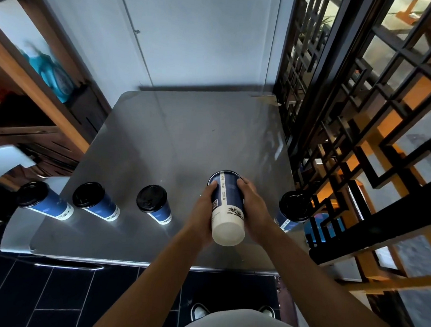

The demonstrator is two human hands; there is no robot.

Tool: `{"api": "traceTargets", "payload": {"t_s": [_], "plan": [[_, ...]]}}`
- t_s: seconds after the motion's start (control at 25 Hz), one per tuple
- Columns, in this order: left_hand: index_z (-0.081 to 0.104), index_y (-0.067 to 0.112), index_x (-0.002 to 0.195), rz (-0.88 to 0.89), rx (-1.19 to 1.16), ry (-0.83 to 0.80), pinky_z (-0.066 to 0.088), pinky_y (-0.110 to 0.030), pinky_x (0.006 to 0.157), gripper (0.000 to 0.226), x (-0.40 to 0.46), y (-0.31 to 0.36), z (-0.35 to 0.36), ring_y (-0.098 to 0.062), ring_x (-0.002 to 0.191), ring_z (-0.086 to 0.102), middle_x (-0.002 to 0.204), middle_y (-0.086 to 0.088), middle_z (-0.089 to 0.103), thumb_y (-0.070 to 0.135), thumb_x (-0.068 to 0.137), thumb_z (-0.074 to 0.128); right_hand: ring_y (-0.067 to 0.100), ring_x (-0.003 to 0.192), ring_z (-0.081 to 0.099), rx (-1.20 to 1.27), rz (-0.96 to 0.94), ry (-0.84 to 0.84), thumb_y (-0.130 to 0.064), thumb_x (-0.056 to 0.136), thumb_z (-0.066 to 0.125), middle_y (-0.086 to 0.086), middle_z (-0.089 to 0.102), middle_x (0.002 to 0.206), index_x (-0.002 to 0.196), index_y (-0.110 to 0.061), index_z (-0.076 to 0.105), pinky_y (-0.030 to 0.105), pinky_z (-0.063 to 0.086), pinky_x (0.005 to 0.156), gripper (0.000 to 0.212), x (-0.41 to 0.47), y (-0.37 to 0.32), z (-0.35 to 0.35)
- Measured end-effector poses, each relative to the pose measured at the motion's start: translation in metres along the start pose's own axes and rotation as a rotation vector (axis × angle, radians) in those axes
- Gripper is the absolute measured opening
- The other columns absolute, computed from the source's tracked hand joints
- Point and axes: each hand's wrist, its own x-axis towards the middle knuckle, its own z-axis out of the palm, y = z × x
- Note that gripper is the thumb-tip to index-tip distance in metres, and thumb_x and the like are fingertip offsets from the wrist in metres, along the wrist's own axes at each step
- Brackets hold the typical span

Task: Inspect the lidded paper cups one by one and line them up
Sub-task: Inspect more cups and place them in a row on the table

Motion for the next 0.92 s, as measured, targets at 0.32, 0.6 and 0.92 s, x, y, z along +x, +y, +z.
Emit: {"api": "traceTargets", "payload": {"t_s": [0.32,0.6,0.92], "plan": [[0.063,0.006,0.123,0.012,0.151,0.051,0.061,-0.043,0.068,0.058,0.001,0.003,0.000,-0.029,0.067,0.070,0.090,-0.016,0.071,0.055,0.094,0.051,0.044,0.119,0.065,0.017,0.052,0.019,-0.052,0.080,0.064,0.020,0.068,0.129,0.130,-0.018,0.060,0.066,0.050,0.101,0.060,-0.001,-0.003,0.002],[0.043,0.029,0.145,0.195,0.595,0.229,0.063,-0.045,0.059,0.078,0.003,0.016,-0.006,-0.025,0.073,0.075,0.123,-0.012,0.066,0.066,0.079,0.059,0.041,0.115,0.068,-0.019,0.119,-0.017,-0.051,0.082,0.069,0.019,0.067,0.131,0.122,-0.023,0.065,0.065,0.051,0.101,0.048,0.007,-0.002,-0.002],[0.063,0.000,0.122,0.180,0.249,0.190,0.051,-0.041,0.076,0.062,0.003,0.007,0.001,-0.036,0.080,0.066,0.103,-0.024,0.068,0.046,0.082,0.058,0.020,0.068,0.070,0.016,0.184,-0.044,-0.038,0.104,0.047,0.014,0.073,0.099,0.130,-0.001,0.063,0.033,0.059,0.061,0.048,-0.002,-0.012,-0.003]]}}
